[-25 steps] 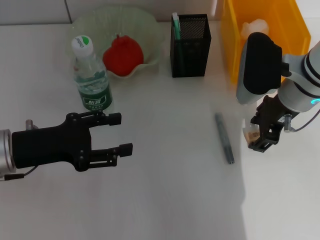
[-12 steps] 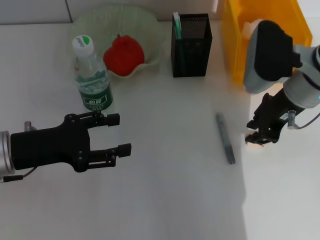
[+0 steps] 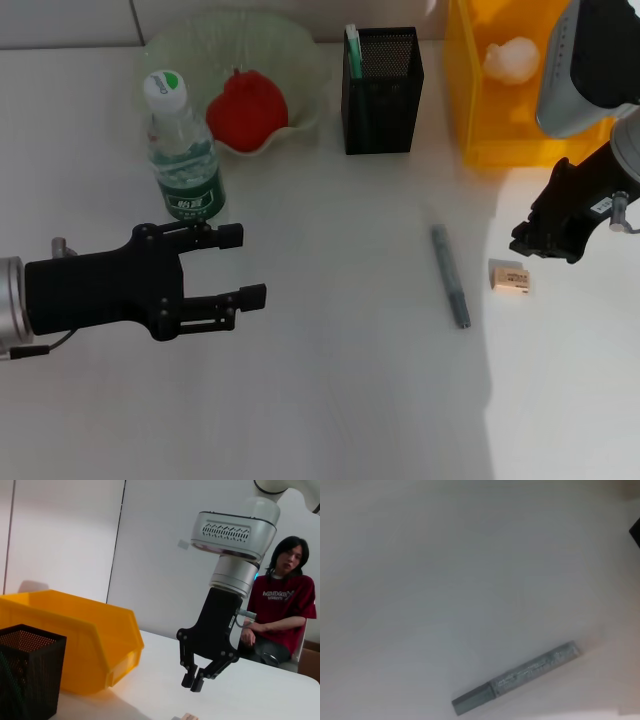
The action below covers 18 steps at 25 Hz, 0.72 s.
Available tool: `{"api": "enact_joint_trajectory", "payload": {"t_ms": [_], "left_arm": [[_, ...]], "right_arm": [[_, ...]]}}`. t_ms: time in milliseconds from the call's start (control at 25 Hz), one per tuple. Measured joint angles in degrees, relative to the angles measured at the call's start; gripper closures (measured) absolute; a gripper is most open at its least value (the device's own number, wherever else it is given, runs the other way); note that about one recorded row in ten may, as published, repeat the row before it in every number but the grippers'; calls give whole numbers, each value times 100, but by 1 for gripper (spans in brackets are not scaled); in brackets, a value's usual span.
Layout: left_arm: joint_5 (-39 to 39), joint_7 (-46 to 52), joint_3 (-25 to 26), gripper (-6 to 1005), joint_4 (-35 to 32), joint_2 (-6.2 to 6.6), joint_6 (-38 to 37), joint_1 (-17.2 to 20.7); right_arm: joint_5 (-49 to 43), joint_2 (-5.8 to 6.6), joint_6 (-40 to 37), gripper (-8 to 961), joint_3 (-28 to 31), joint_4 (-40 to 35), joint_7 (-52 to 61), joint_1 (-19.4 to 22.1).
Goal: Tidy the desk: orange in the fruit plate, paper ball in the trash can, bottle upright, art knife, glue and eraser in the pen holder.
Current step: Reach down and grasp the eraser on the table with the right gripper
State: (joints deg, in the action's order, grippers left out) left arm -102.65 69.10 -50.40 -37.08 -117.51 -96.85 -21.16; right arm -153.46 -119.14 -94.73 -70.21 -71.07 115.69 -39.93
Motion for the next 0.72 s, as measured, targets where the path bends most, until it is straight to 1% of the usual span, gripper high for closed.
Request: {"api": "enact_joint_trajectory", "payload": {"t_ms": [120,400,600,720], "left_arm": [[0,5,-4,211,-4,0,-4,-14],[0,73,-21,211,-23,0,-1,-28],[0,75,-8,211,-14,-1,3,-42],[0,77,-9,210,-10,-13,15,-66]], "right_arm": [[-3,1,-25,818,-41,215,-56,-52],[-37,4,110,677,-45,755,-215,-225],[-118,6,381,577,-149,1131,-294,-310],[-328,4,633,532,-195,1414,-334,-389]]}}
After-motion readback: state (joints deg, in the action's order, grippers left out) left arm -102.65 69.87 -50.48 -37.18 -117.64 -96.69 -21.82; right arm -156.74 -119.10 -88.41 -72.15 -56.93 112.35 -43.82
